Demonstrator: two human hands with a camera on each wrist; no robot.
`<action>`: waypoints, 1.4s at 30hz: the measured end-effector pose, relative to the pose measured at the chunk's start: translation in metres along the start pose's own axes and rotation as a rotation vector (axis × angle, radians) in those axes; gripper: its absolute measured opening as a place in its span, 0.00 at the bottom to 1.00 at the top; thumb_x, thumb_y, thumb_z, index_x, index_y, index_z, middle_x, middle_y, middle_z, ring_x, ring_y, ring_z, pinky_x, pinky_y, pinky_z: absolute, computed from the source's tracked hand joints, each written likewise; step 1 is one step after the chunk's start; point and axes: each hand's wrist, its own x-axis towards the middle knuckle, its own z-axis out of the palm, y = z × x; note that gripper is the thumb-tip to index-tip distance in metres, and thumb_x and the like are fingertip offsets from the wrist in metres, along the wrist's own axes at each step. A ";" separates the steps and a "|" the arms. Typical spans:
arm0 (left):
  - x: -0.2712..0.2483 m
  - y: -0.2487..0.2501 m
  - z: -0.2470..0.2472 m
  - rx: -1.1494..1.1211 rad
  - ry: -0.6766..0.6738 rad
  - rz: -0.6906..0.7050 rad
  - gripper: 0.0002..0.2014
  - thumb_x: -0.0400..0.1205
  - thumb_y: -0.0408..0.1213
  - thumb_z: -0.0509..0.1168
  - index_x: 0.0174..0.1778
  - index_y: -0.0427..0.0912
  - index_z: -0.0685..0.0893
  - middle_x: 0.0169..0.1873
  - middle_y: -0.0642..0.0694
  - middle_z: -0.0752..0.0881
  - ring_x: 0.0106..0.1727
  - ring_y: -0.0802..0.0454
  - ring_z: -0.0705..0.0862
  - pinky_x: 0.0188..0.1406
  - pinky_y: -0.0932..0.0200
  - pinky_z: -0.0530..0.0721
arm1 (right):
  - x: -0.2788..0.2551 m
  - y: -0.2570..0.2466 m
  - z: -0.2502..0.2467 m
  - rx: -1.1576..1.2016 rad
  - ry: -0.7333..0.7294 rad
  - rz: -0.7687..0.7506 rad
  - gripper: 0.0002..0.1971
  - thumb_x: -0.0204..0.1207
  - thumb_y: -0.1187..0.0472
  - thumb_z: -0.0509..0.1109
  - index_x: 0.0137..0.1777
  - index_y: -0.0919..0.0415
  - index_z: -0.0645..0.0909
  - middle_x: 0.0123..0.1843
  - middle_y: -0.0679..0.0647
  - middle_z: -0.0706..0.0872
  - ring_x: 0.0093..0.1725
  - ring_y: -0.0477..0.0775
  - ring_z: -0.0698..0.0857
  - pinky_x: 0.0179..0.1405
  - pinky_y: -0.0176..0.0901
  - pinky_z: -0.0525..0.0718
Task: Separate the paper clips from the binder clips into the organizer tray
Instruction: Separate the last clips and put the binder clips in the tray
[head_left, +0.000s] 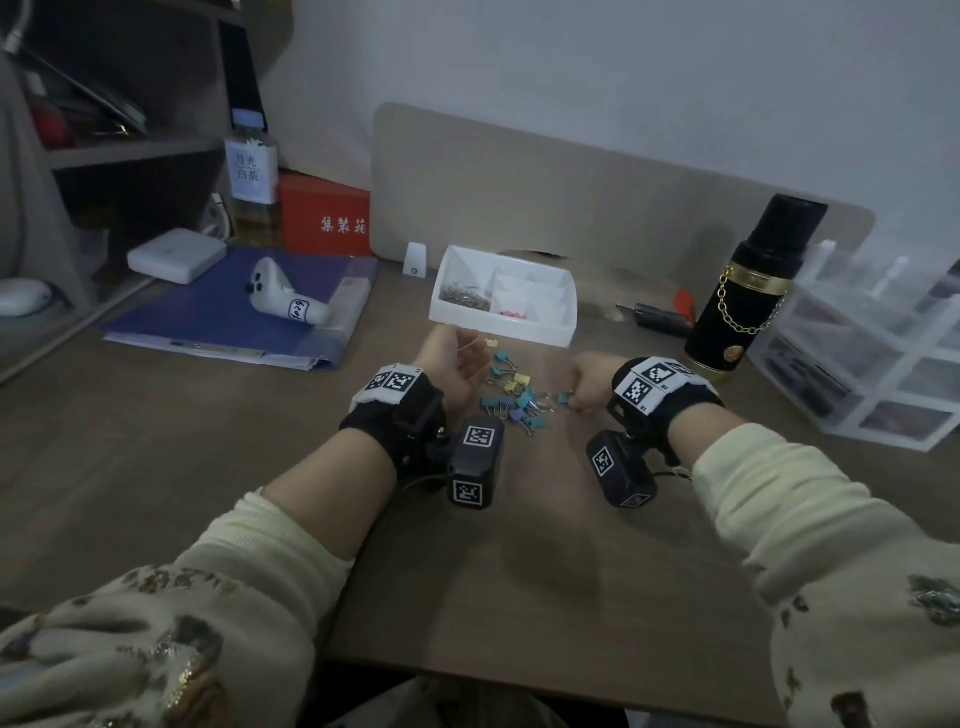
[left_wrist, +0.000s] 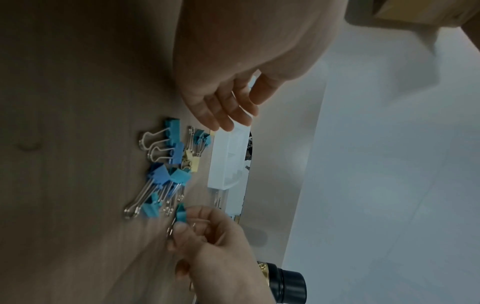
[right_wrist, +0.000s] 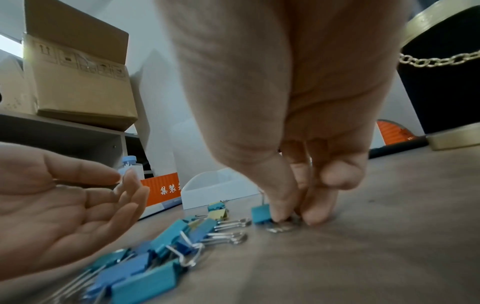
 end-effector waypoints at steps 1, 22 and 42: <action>-0.001 -0.001 0.000 -0.012 -0.002 -0.004 0.08 0.83 0.31 0.57 0.39 0.40 0.78 0.35 0.47 0.81 0.40 0.51 0.81 0.46 0.59 0.79 | -0.002 -0.002 0.001 0.017 0.011 0.018 0.13 0.74 0.62 0.70 0.56 0.67 0.83 0.54 0.59 0.89 0.54 0.58 0.86 0.50 0.45 0.83; -0.010 0.008 -0.014 -0.416 -0.116 -0.112 0.18 0.89 0.41 0.47 0.66 0.33 0.73 0.46 0.36 0.79 0.46 0.47 0.82 0.35 0.58 0.87 | -0.021 -0.050 0.015 1.064 0.378 -0.343 0.12 0.76 0.62 0.72 0.56 0.66 0.82 0.50 0.56 0.85 0.47 0.46 0.81 0.38 0.27 0.78; -0.005 -0.002 -0.011 -0.186 -0.100 -0.116 0.15 0.86 0.41 0.52 0.36 0.37 0.73 0.33 0.42 0.74 0.36 0.47 0.76 0.38 0.57 0.77 | -0.016 -0.052 0.035 0.908 0.385 -0.309 0.11 0.71 0.65 0.76 0.46 0.59 0.75 0.36 0.52 0.78 0.28 0.48 0.78 0.23 0.33 0.77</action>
